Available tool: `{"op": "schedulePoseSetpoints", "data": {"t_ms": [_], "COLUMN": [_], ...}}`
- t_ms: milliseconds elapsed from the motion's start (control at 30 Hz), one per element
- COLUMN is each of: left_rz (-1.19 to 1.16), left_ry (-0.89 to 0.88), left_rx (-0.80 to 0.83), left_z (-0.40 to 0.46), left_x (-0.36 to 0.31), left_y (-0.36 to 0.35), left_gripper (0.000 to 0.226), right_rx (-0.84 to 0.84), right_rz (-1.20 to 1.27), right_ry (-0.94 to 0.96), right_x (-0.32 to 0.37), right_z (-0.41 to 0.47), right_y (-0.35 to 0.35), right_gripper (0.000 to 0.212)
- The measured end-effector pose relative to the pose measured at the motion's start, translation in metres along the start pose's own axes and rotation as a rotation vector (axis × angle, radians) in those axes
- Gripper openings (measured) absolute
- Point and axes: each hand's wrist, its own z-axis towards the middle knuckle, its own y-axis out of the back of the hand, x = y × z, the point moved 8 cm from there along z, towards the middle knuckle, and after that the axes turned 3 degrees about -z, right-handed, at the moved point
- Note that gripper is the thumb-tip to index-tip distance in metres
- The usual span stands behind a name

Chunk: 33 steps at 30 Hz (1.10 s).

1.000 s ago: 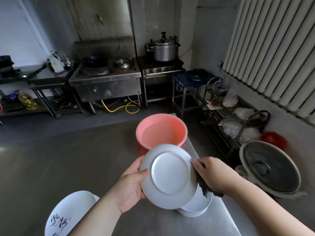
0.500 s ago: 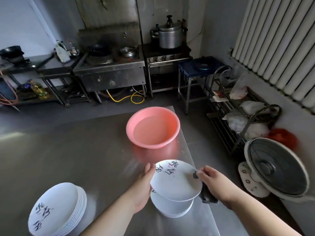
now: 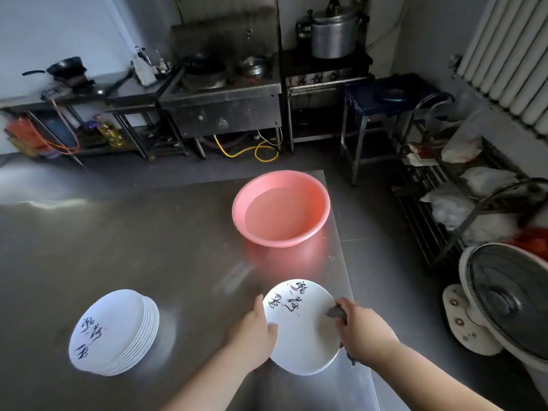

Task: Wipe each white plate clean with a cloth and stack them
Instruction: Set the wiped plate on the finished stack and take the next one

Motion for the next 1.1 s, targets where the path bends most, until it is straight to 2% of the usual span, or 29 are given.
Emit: {"op": "schedulePoseSetpoints", "data": {"t_ms": [133, 233, 333, 433, 500, 567, 667, 767, 933, 1033, 1100], "left_rz": [0.111, 0.129, 0.123, 0.112, 0.109, 0.09, 0.045, 0.024, 0.043, 0.059, 0.075], "left_ry": [0.008, 0.002, -0.004, -0.017, -0.034, -0.05, -0.075, -0.076, 0.024, 0.091, 0.14], "left_rx": [-0.012, -0.008, -0.027, -0.051, -0.077, -0.107, -0.178, -0.249, -0.276, -0.293, -0.3], "left_z": [0.0, -0.001, 0.001, 0.003, 0.004, 0.004, 0.004, -0.002, -0.016, -0.025, -0.028], "left_x": [0.001, 0.003, 0.004, 0.007, 0.011, 0.018, 0.037, 0.076, 0.18, 0.245, 0.286], "left_y": [-0.004, -0.007, -0.009, -0.01, -0.007, 0.001, 0.025, 0.056, 0.102, 0.123, 0.136], "left_gripper": [0.044, 0.042, 0.044, 0.046, 0.058, 0.073, 0.071, 0.058, 0.053, 0.033, 0.027], "right_rx": [0.014, 0.008, -0.035, -0.152, -0.188, -0.202, -0.215, -0.202, -0.173, -0.203, -0.181], "right_rz": [-0.092, -0.131, -0.226, -0.371, -0.411, -0.426, -0.427, -0.404, -0.401, -0.408, -0.401], "right_ry": [0.026, 0.044, 0.047, 0.057, 0.074, 0.099, 0.131, 0.186, 0.306, 0.353, 0.367], "right_x": [0.004, 0.004, 0.007, 0.015, 0.025, 0.038, 0.06, 0.094, 0.174, 0.222, 0.252], "right_z": [0.006, 0.009, 0.008, 0.011, 0.011, 0.01, 0.008, 0.01, 0.021, 0.03, 0.038], "right_y": [0.001, 0.003, 0.012, 0.028, 0.034, 0.034, 0.026, 0.007, -0.044, -0.08, -0.108], "right_gripper": [0.031, 0.03, 0.032, 0.032, 0.03, 0.025, 0.011, 0.017, 0.037, 0.051, 0.052]}}
